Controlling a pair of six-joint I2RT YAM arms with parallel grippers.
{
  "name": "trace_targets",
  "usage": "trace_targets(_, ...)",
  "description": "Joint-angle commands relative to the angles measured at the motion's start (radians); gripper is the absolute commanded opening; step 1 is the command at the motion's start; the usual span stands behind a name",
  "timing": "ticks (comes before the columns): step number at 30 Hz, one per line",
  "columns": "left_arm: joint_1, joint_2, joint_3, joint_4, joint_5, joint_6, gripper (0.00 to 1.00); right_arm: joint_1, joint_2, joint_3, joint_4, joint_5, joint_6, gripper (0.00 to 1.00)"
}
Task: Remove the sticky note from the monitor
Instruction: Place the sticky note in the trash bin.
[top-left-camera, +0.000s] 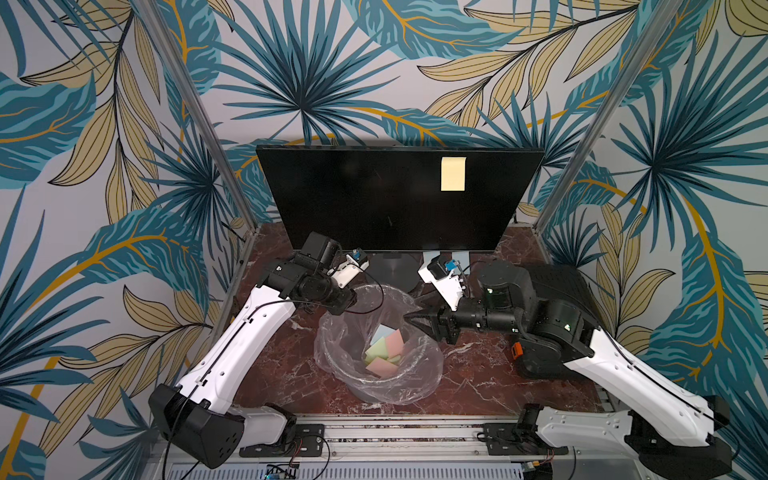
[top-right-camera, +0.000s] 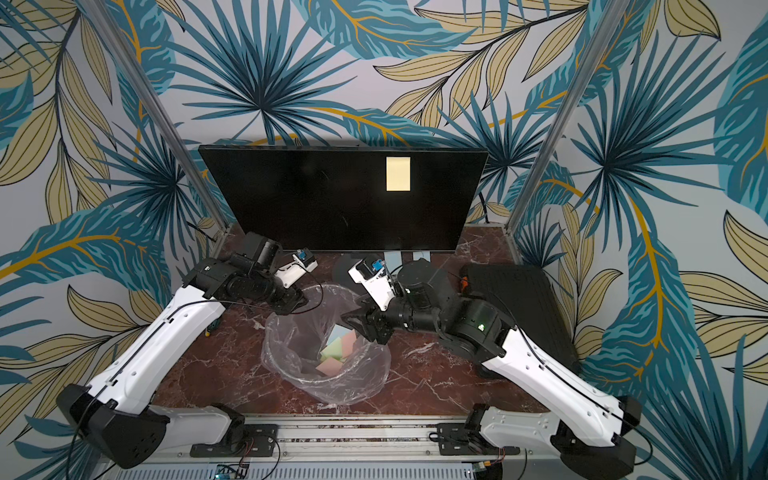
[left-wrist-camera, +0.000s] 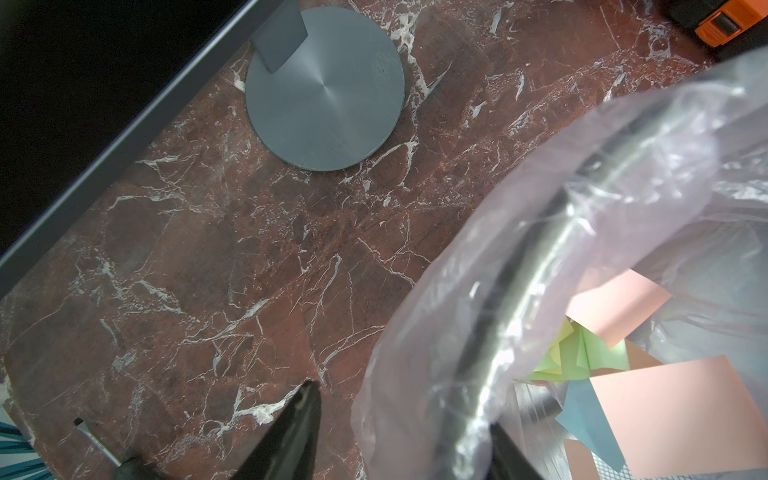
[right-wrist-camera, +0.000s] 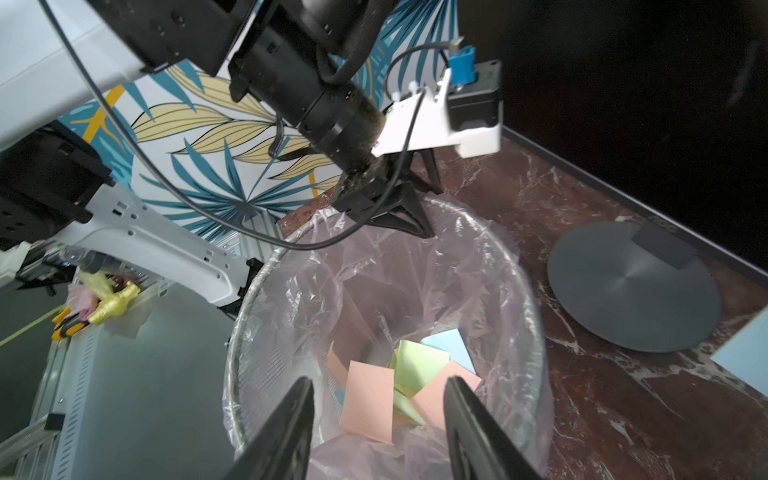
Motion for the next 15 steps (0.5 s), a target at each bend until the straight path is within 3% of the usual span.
trace_targets(1,-0.001,-0.003,-0.014,0.007,-0.014,0.006,0.53,-0.035,-0.057,-0.060,0.083,0.133,0.060,0.55)
trace_targets(5,-0.001,0.002,-0.012,0.004,-0.016,0.006,0.53,-0.156,-0.098,-0.111,0.130,0.162,0.163,0.55)
trace_targets(10,0.000,-0.003,-0.018,0.008,-0.012,0.006,0.53,-0.349,-0.147,-0.199,0.223,0.054,0.298,0.55)
trace_targets(15,0.000,-0.003,-0.018,0.011,-0.016,0.006,0.53,-0.439,-0.139,-0.243,0.269,0.035,0.378,0.55)
